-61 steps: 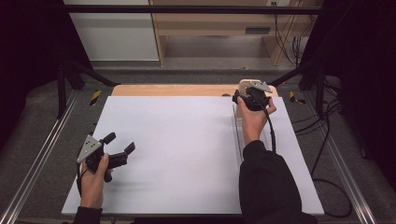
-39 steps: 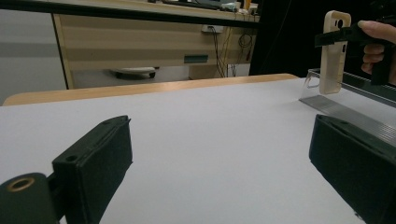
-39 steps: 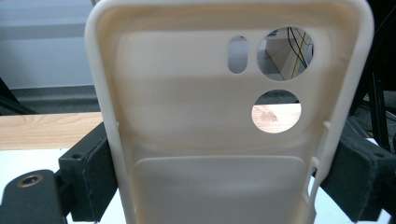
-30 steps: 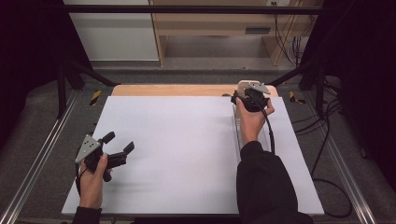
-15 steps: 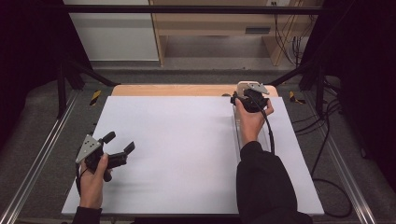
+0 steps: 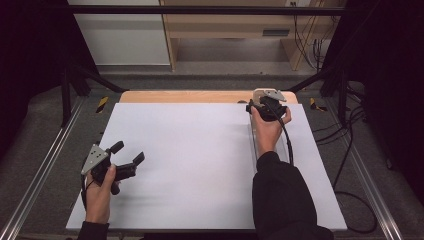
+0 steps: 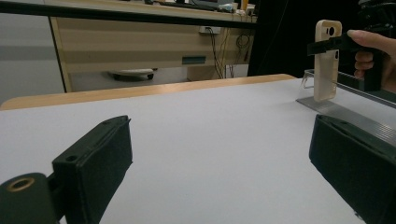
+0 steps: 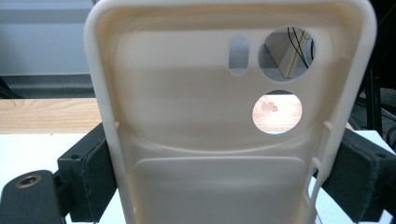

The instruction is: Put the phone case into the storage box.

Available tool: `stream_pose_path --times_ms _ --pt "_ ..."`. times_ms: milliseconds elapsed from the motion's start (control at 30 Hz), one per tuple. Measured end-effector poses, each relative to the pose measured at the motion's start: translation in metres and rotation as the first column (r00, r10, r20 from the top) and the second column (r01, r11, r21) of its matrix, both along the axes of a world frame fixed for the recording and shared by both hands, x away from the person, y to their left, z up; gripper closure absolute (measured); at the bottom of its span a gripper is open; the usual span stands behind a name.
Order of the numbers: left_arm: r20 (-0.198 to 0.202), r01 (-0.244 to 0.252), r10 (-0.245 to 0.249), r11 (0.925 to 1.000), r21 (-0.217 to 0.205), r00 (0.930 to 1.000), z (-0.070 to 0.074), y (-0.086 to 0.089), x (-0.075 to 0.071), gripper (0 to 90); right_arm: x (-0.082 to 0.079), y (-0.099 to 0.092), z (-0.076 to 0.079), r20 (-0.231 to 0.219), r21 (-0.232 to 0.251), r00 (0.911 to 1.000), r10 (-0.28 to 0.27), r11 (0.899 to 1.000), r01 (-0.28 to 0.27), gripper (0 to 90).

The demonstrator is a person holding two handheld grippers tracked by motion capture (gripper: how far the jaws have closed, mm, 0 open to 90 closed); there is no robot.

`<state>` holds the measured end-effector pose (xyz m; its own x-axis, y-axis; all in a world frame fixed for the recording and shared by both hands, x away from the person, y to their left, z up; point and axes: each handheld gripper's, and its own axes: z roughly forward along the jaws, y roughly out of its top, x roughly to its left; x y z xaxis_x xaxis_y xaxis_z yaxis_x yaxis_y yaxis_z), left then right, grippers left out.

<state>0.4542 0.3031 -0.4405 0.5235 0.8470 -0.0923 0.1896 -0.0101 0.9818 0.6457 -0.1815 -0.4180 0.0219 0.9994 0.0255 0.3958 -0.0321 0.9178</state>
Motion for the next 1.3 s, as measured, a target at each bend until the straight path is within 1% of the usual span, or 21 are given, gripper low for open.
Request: stream_pose_path --times_ms 200,533,733,800,867,1133,1267,1300 --pt "-0.001 0.000 0.000 1.0000 -0.002 1.0000 -0.0003 0.0003 0.0002 5.7 0.0007 0.0009 -0.0011 -0.001 -0.004 1.0000 -0.001 1.000 0.001 10.7" --pt "-0.001 0.001 -0.001 1.0000 -0.002 1.0000 -0.0001 0.0005 0.0001 5.6 0.0017 0.0007 -0.0031 -0.016 -0.003 0.9999 -0.002 1.000 0.002 10.5" --pt "-0.001 0.002 -0.002 1.0000 -0.002 1.0000 -0.0005 0.0002 0.0002 5.6 0.0019 -0.0009 -0.0039 -0.039 0.004 0.9992 0.009 1.000 -0.009 10.1" --pt "-0.003 0.005 -0.005 1.0000 0.003 1.0000 -0.0011 -0.0009 0.0004 5.7 0.0016 -0.0014 -0.0036 -0.037 -0.005 0.9993 0.008 1.000 -0.008 10.0" --pt "-0.006 0.007 -0.007 0.9999 0.008 1.0000 -0.0013 -0.0017 0.0003 5.7 0.0015 -0.0014 -0.0029 -0.037 -0.003 0.9992 0.012 1.000 -0.013 9.9" --pt "-0.006 0.013 -0.013 0.9999 0.011 0.9999 -0.0014 -0.0032 0.0005 5.6 -0.0002 -0.0031 -0.0006 -0.038 -0.018 0.9992 0.015 1.000 -0.016 9.6" --pt "-0.008 0.008 -0.008 0.9999 0.010 0.9999 -0.0014 -0.0015 0.0004 5.6 0.0000 -0.0033 0.0002 -0.037 -0.016 0.9992 0.015 1.000 -0.015 9.6" --pt "-0.009 0.007 -0.007 0.9999 0.009 0.9999 -0.0014 -0.0012 0.0004 5.6 0.0001 -0.0037 0.0000 -0.041 -0.007 0.9990 0.017 1.000 -0.018 9.4"
